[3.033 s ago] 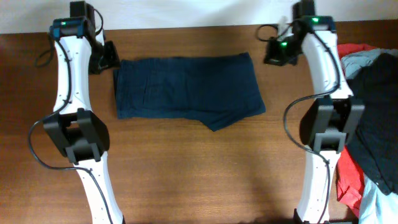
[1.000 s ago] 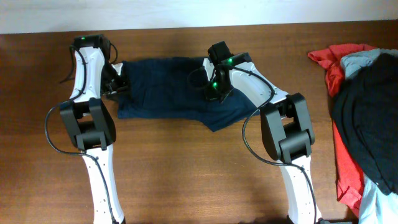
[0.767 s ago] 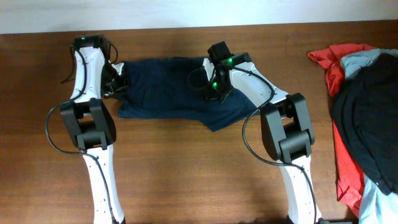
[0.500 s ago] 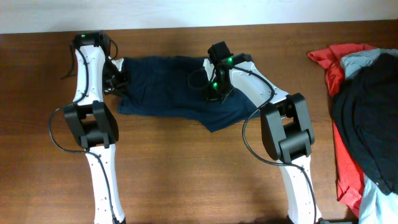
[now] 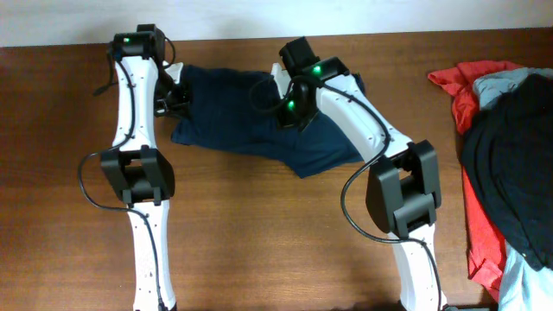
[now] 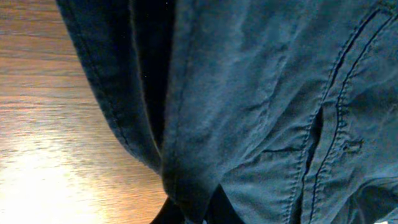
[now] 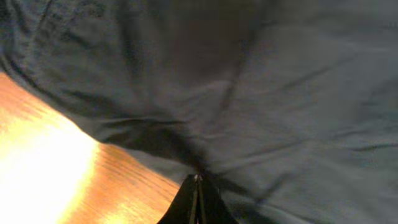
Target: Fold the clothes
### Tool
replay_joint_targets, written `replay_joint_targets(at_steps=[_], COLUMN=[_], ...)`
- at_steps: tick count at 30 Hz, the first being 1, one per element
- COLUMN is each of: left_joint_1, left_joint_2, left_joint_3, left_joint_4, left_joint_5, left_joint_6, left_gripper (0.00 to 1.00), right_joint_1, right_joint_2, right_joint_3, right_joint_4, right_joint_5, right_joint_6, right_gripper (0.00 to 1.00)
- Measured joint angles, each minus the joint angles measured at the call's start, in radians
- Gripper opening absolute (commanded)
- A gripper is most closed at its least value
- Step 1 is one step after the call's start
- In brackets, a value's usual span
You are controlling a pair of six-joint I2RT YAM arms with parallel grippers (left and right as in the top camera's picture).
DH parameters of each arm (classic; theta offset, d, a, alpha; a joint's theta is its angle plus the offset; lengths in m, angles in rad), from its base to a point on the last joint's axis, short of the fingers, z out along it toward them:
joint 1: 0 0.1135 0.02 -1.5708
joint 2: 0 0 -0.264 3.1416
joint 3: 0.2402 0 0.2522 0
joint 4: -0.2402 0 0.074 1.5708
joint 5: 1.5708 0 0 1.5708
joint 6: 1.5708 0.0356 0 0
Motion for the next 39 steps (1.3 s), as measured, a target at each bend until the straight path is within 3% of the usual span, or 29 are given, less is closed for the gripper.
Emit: replay_joint_targets(at_steps=[14, 28, 39], left_joint_1=[-0.013, -0.013, -0.013], left_joint_2=[-0.086, -0.098, -0.098], left_joint_3=[0.0, 0.0, 0.0], left_joint_4=[0.0, 0.0, 0.0], left_joint_5=[-0.031, -0.039, -0.042], left_joint_6=[0.0, 0.0, 0.0], left_gripper=[0.0, 0.0, 0.0], right_joint_1=[0.04, 0.041, 0.041], right_joint_2=[0.039, 0.055, 0.055], right_joint_3=[-0.014, -0.197, -0.203], right_joint_4=[0.006, 0.205, 0.217], right_joint_5=[0.059, 0.029, 0.023], right_joint_6=[0.029, 0.055, 0.056], right_gripper=[0.04, 0.04, 0.04])
